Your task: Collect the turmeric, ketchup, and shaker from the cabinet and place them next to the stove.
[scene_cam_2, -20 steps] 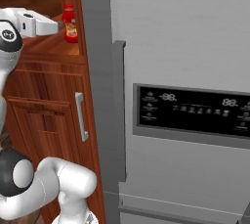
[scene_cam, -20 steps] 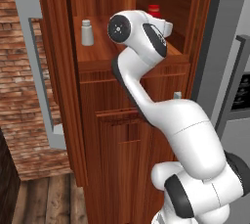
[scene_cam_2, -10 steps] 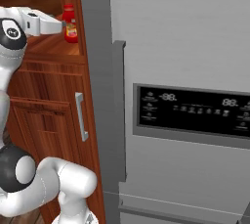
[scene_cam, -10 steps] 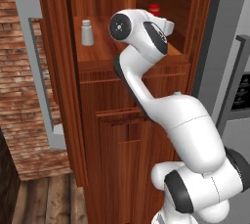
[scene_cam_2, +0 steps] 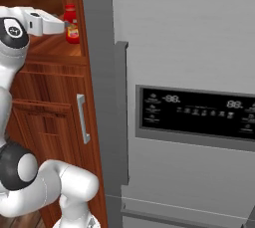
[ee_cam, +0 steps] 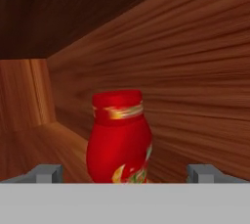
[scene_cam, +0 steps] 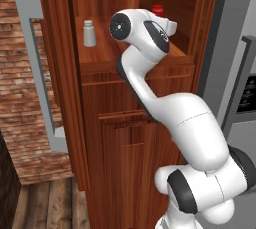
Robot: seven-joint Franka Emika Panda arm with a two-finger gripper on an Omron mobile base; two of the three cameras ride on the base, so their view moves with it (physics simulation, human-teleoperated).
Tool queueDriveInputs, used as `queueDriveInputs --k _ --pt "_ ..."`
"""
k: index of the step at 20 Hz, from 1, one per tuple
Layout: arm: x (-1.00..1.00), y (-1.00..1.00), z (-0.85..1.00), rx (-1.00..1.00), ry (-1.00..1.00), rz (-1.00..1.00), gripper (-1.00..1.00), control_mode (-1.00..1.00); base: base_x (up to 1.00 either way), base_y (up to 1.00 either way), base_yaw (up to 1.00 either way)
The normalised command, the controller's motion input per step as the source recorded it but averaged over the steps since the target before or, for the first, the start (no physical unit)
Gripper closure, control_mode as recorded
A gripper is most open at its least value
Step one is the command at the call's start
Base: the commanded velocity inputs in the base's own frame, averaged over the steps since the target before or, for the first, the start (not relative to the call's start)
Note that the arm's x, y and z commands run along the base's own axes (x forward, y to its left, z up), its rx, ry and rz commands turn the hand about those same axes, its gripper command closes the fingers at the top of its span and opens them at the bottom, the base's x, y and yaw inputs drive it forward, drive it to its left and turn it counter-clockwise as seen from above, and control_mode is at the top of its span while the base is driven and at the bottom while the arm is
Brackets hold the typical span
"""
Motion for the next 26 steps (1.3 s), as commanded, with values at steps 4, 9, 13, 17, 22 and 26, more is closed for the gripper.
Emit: queueDriveInputs --k 4,9,13,17,22,26 --pt "0.14 -0.07 0.00 0.00 0.00 -0.03 -1.00 -1.00 0.00 0.00 0.00" --pt "0.12 0.00 0.00 0.00 0.01 -0.04 -1.00 -1.00 0.00 0.00 0.00" --pt "0.10 0.00 0.00 0.00 0.01 -0.04 -1.00 -1.00 0.00 0.00 0.00" --pt "0.11 -0.05 0.00 0.02 0.00 -0.03 -1.00 -1.00 0.00 0.00 0.00" --pt "0.10 -0.11 0.00 0.03 0.00 -0.02 -1.00 -1.00 0.00 0.00 0.00" --pt "0.05 -0.17 0.00 0.04 0.00 0.00 1.00 -1.00 0.00 0.00 0.00"
